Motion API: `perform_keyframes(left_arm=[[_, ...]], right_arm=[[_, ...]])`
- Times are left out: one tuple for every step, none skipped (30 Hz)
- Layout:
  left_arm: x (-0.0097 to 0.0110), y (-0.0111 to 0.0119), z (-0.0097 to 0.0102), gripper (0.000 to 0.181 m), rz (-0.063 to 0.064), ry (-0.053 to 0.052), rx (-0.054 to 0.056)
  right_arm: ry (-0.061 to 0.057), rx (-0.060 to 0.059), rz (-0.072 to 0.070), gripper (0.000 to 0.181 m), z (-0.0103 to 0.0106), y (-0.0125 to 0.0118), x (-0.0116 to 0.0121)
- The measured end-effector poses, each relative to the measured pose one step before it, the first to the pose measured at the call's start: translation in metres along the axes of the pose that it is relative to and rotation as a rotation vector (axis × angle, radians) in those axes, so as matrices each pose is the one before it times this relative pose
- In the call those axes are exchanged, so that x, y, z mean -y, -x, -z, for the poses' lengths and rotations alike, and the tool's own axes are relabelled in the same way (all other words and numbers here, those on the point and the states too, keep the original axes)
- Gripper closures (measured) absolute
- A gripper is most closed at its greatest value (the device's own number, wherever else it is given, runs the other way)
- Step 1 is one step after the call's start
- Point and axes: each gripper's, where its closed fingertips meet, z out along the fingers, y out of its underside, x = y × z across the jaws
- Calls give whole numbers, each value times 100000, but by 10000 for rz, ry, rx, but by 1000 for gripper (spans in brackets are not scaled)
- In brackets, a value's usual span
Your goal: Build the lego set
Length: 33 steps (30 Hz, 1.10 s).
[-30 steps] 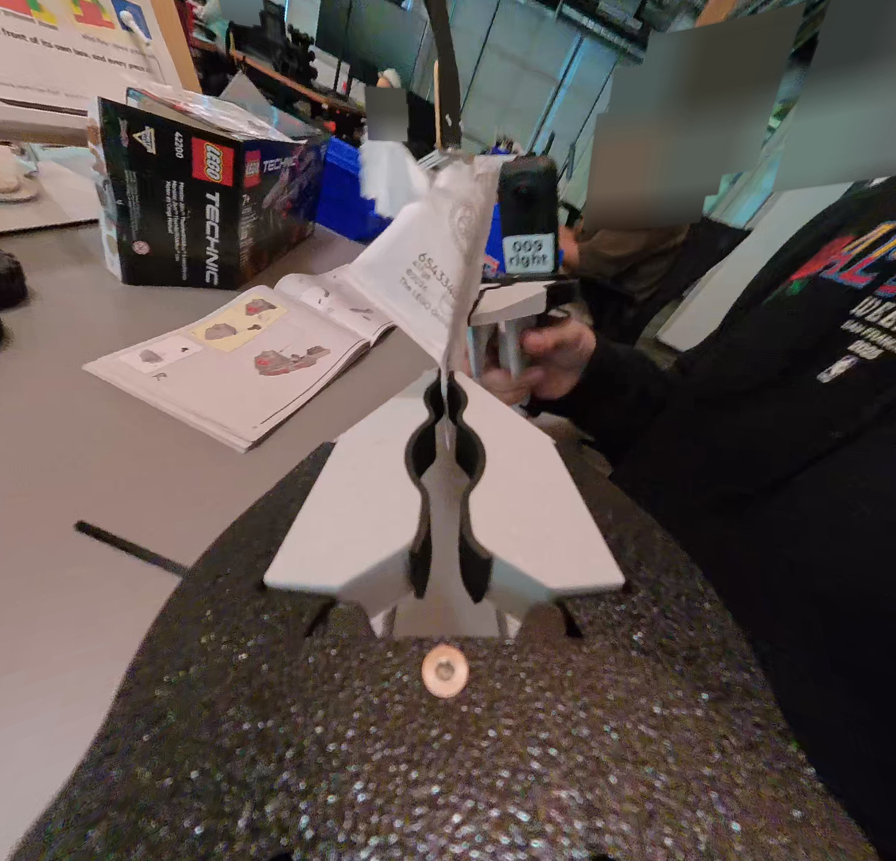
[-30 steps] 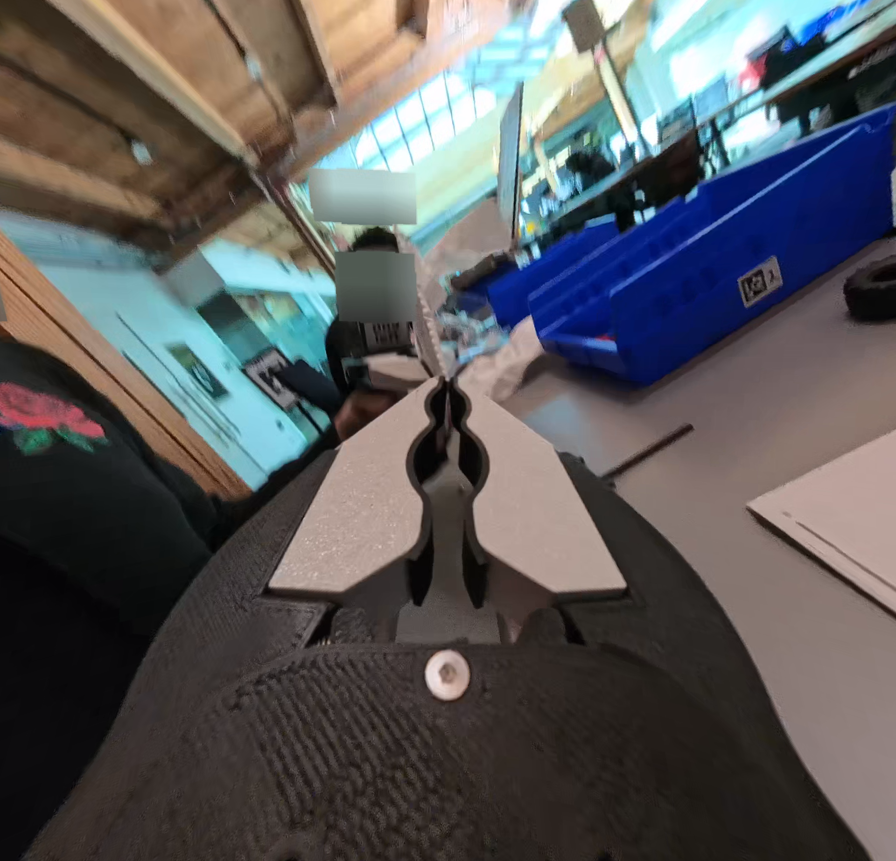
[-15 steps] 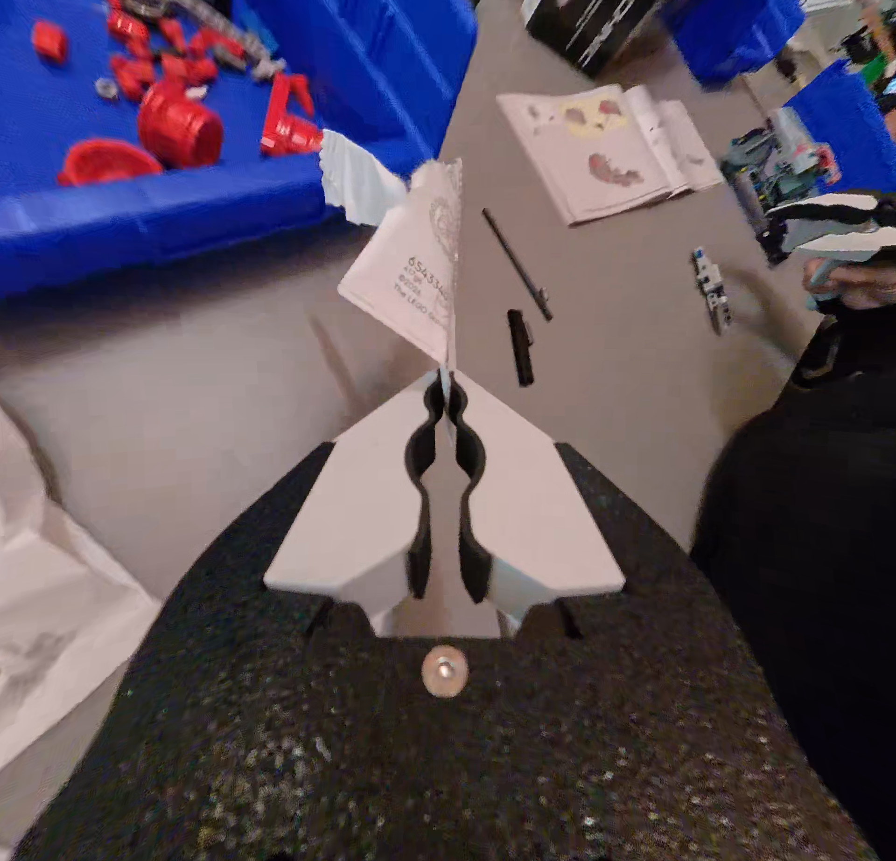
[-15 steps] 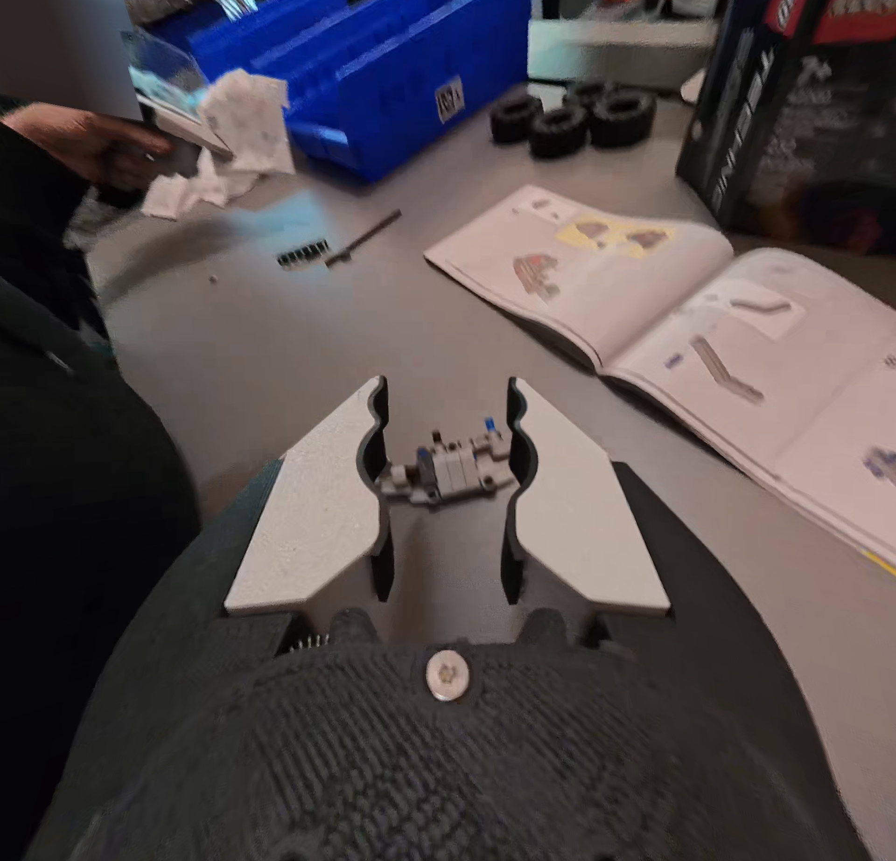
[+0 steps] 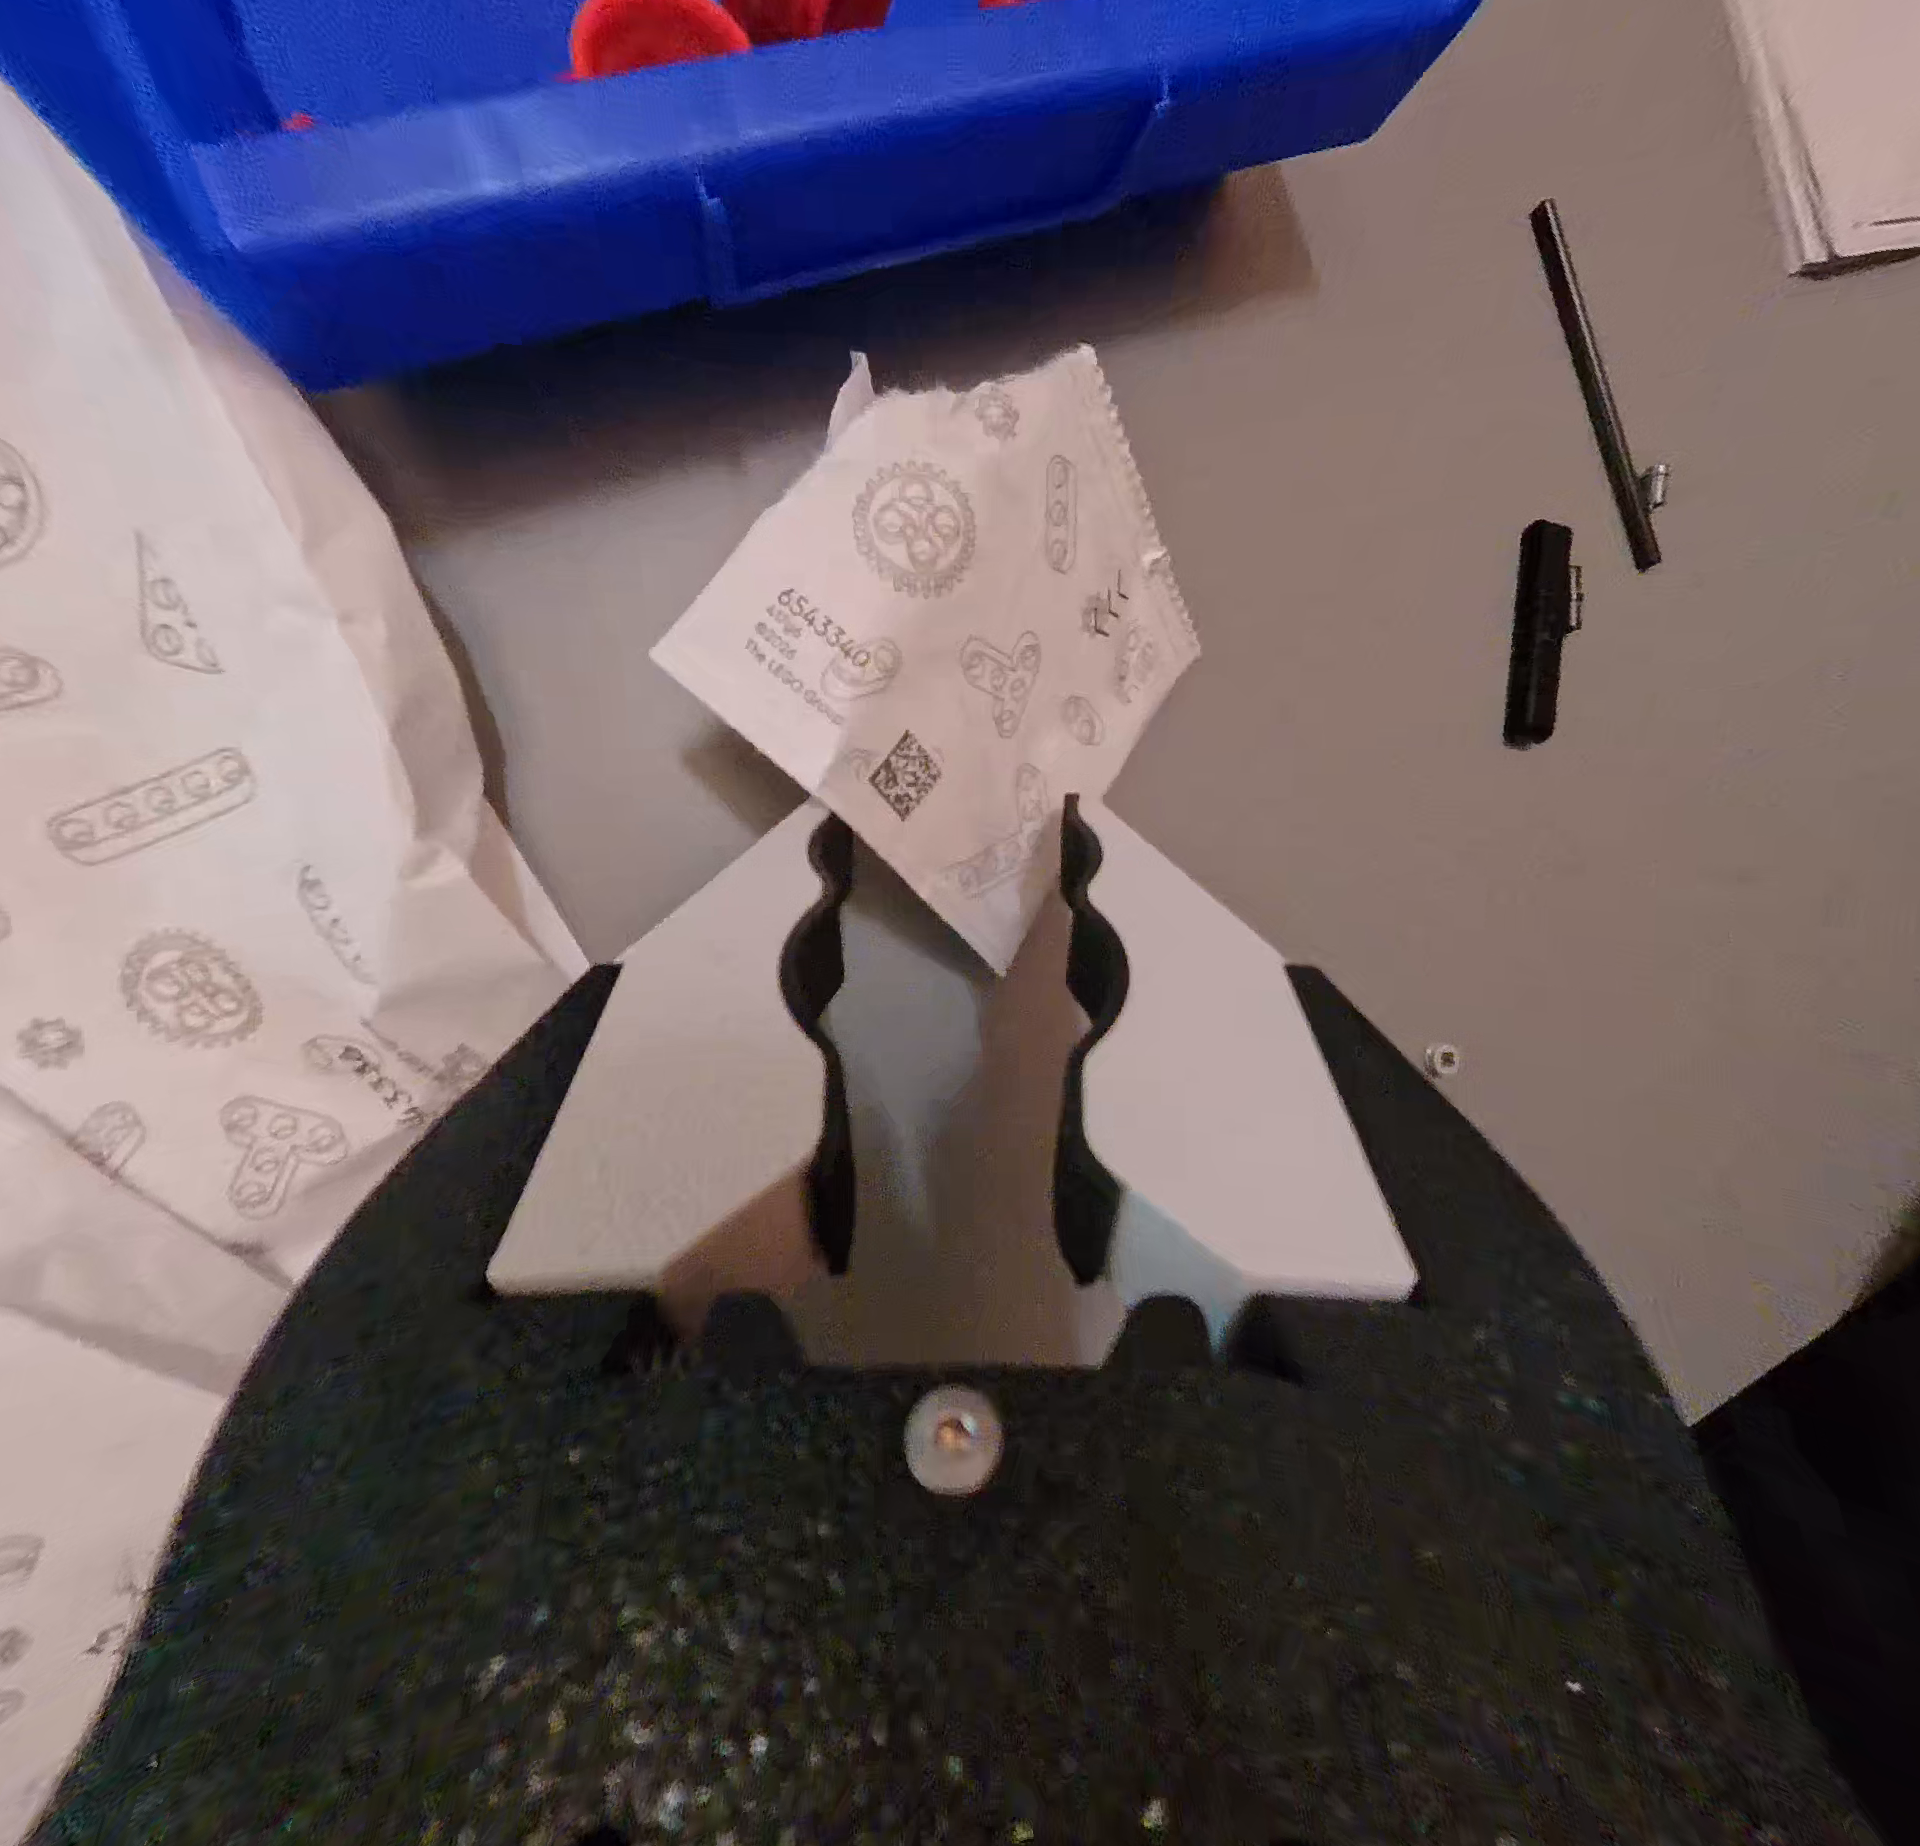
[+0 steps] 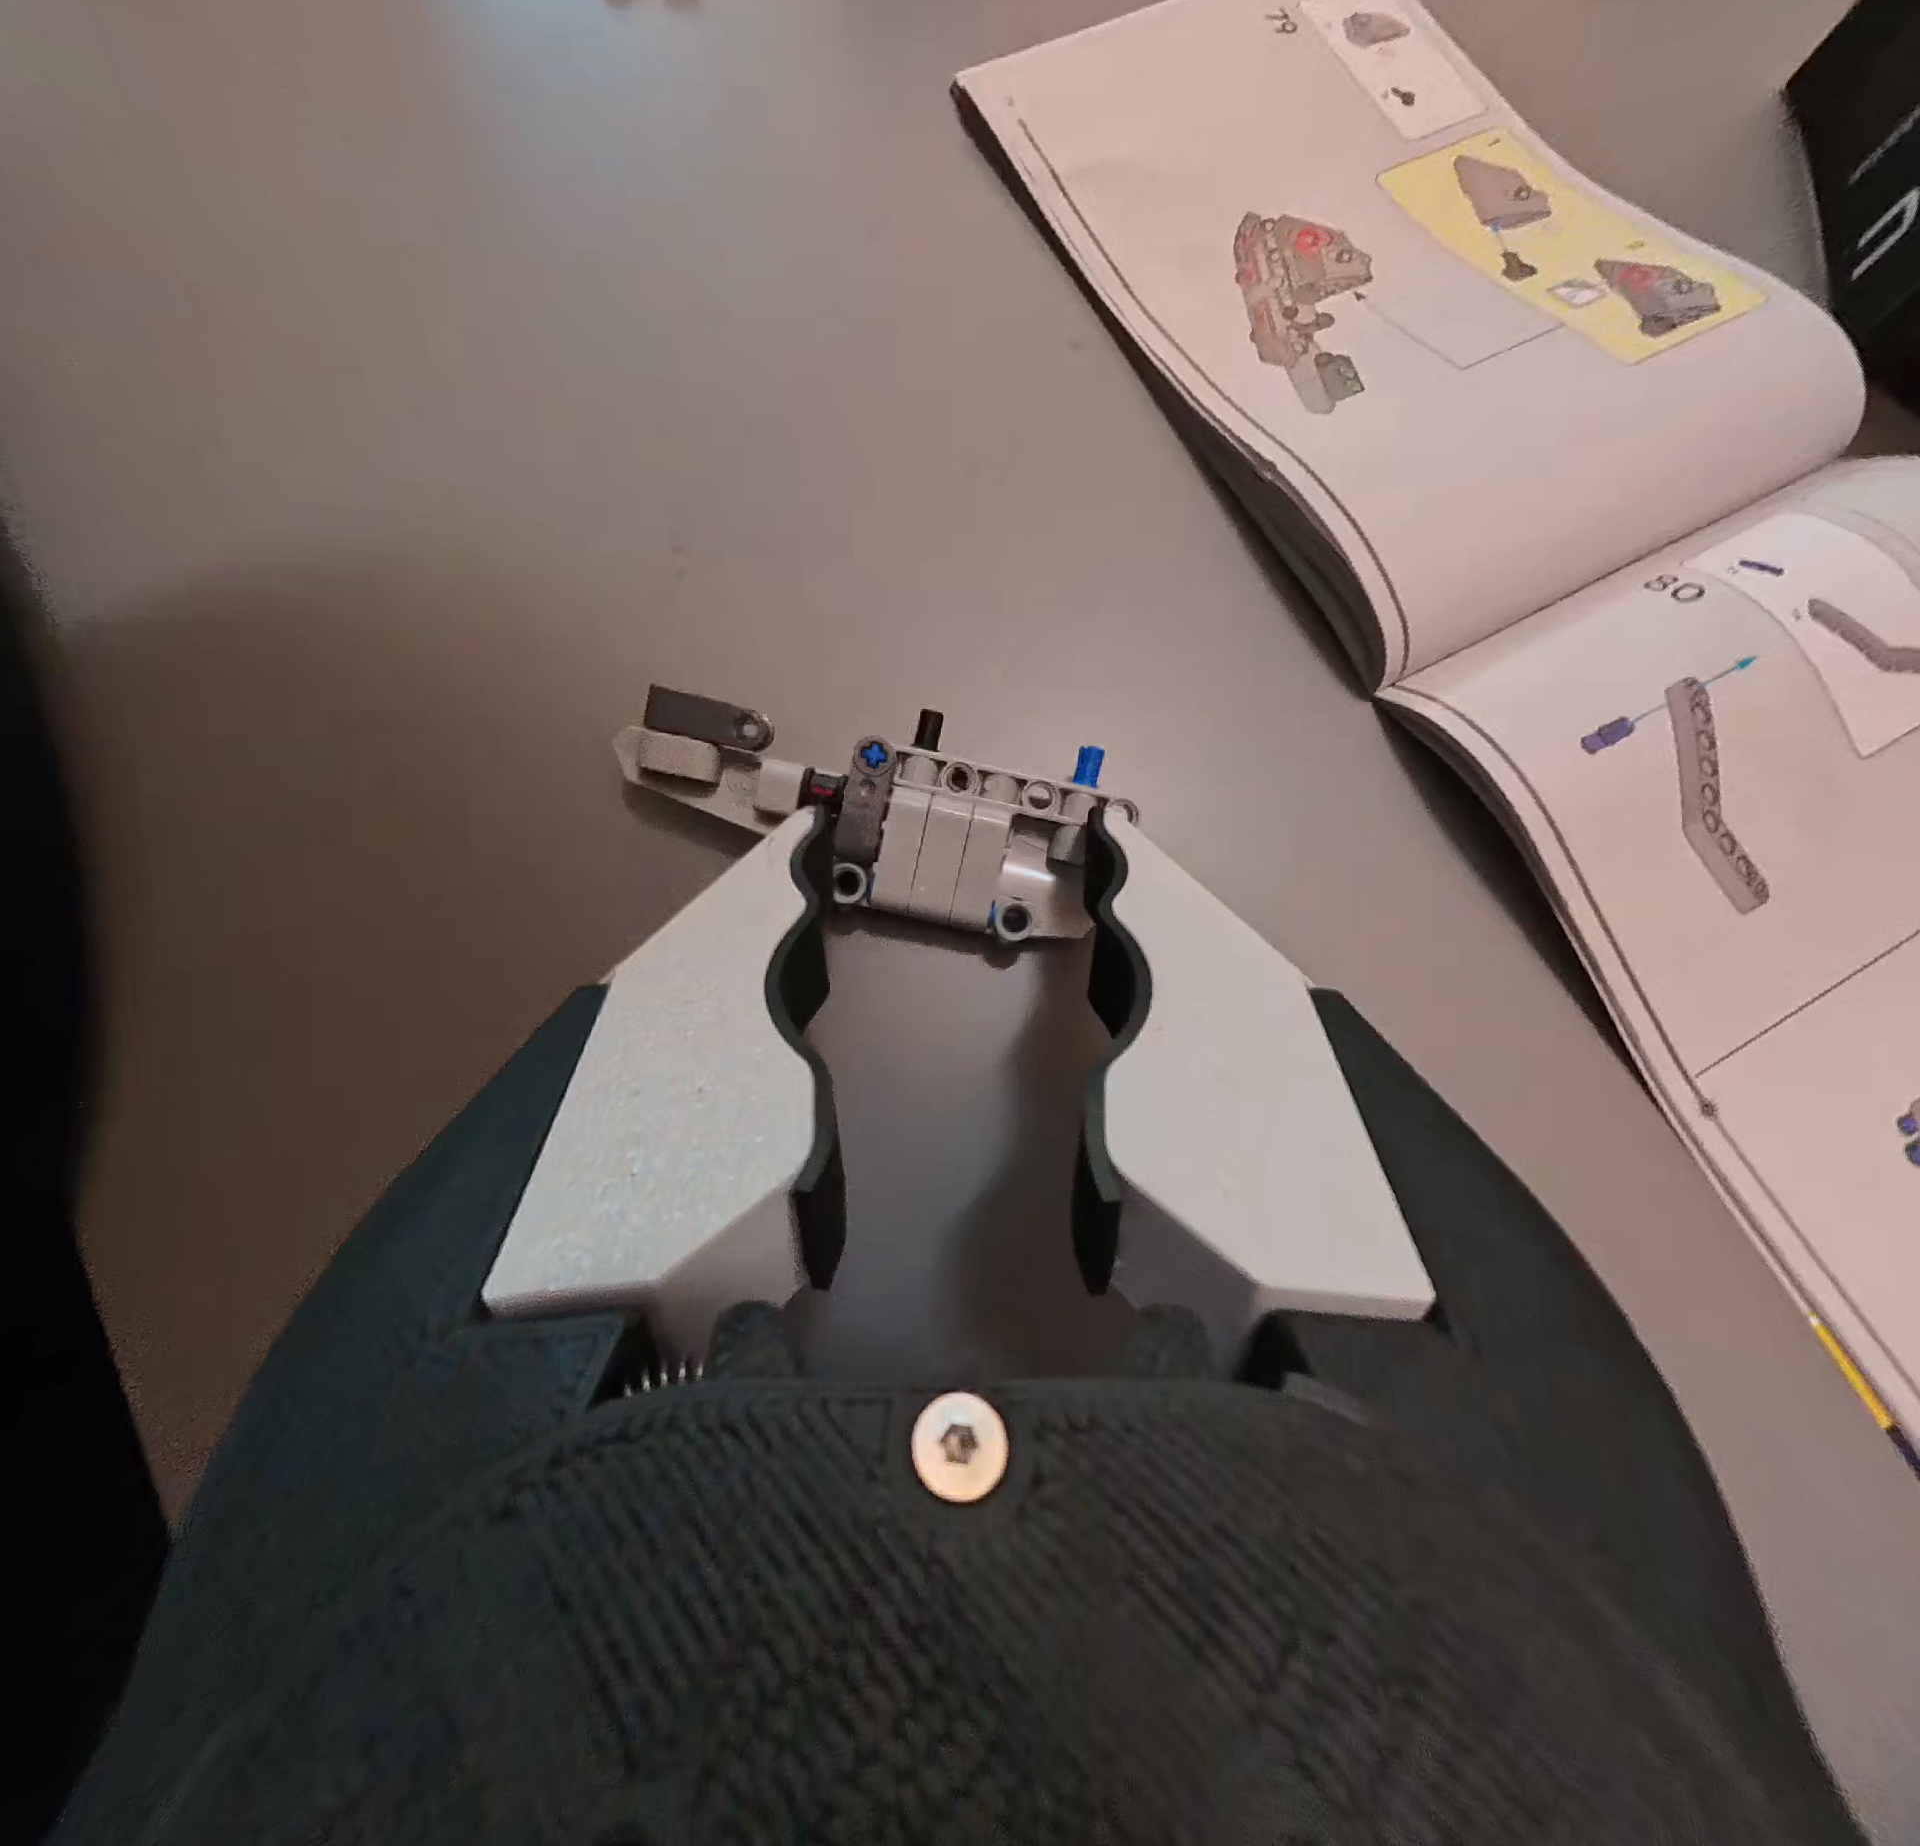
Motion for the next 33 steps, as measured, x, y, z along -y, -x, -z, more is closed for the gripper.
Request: perform_keyframes(left_arm=[[270, 98, 175, 144, -57, -37, 137], [321, 115, 257, 144, -52, -97, 150], [372, 48, 311, 144, -53, -127, 118], [267, -25, 369, 144, -21, -97, 72], [114, 29, 345, 143, 34, -42, 40], [-60, 83, 329, 141, 58, 43, 24], [-129, 307, 151, 141, 49, 84, 109], [-44, 443, 277, 140, -11, 39, 220], [126, 438, 264, 140, -46, -49, 199], [428, 304, 308, 141, -57, -190, 112], [790, 124, 300, 141, -94, -344, 22], [991, 15, 230, 141, -132, -394, -9], [995, 65, 129, 143, -143, -317, 17], [1003, 109, -1, 146, -149, -210, 79], [1076, 353, 5, 147, -161, -165, 150], [1183, 384, -76, 148, -201, -179, 146], [1302, 287, 4, 150, -268, -211, 112], [1428, 262, 8, 151, -314, -258, 99], [1651, 293, 12, 152, -301, -291, 125], [1646, 426, -4, 153, -272, -332, 142], [1678, 420, -79, 154, -231, -354, 100], [1556, 331, -163, 155, -209, -315, 9], [1344, 199, -270, 155, -171, -247, -63], [1238, 181, -349, 155, -117, -223, -77], [1098, 217, -441, 155, -70, -250, -60], [977, 124, -508, 155, 5, -231, -63], [678, -18, -527, 156, 66, -175, -105], [547, -170, -520, 156, 99, -129, -157], [318, -268, -510, 156, 86, -119, -188], [146, -351, -486, 156, 45, -113, -206], [-51, -340, -459, 156, 36, -59, -184], [-210, -243, -427, 157, 8, 20, -143], [-284, -169, -386, 157, -74, 211, -141]], right_arm=[[-38, 30, 165, 134, -138, -79, 90], [-25, -7, 45, 134, -136, -211, 115], [-15, -12, -28, 134, -129, -259, 110], [-30, 51, 16, 134, -138, -145, 131], [-32, 108, 112, 135, -148, -21, 145], [-20, 121, 179, 135, -183, -4, 155], [-20, 112, 174, 135, -178, -38, 148], [-5, 84, 136, 135, -164, -105, 135], [-16, 54, 103, 135, -185, -183, 145], [-31, 57, 92, 135, -194, -167, 177], [-20, 50, 106, 135, -210, -156, 170], [-6, 23, 71, 135, -229, -171, 189], [45, -7, -15, 134, -189, -170, 193], [55, -72, -70, 130, -111, -248, 318], [-85, -78, -64, 126, 50, -192, 610], [-254, -14, -20, 124, 267, -29, 889], [-373, -103, -21, 124, 427, -126, 1039], [-337, -247, -121, 125, 499, -351, 877], [-111, -277, -222, 126, 528, -409, 392], [156, -280, -237, 127, 505, -407, -181], [298, -287, -229, 127, 488, -337, -573], [322, -153, -199, 128, 442, -78, -776], [288, -1, -188, 128, 328, 198, -847], [211, 39, -213, 128, 209, 294, -739], [127, -9, -255, 128, 94, 270, -530], [95, 5, -227, 128, -16, 373, -314], [57, 42, -151, 129, -85, 502, -160], [22, 36, -105, 129, -145, 501, -86], [25, -50, -110, 130, -198, 282, -78], [70, -154, -106, 130, -243, 47, -103], [92, -115, -40, 130, -237, 76, -79], [51, -49, 80, 130, -183, 138, 39], [-1, -67, 115, 131, -166, 55, 164]])
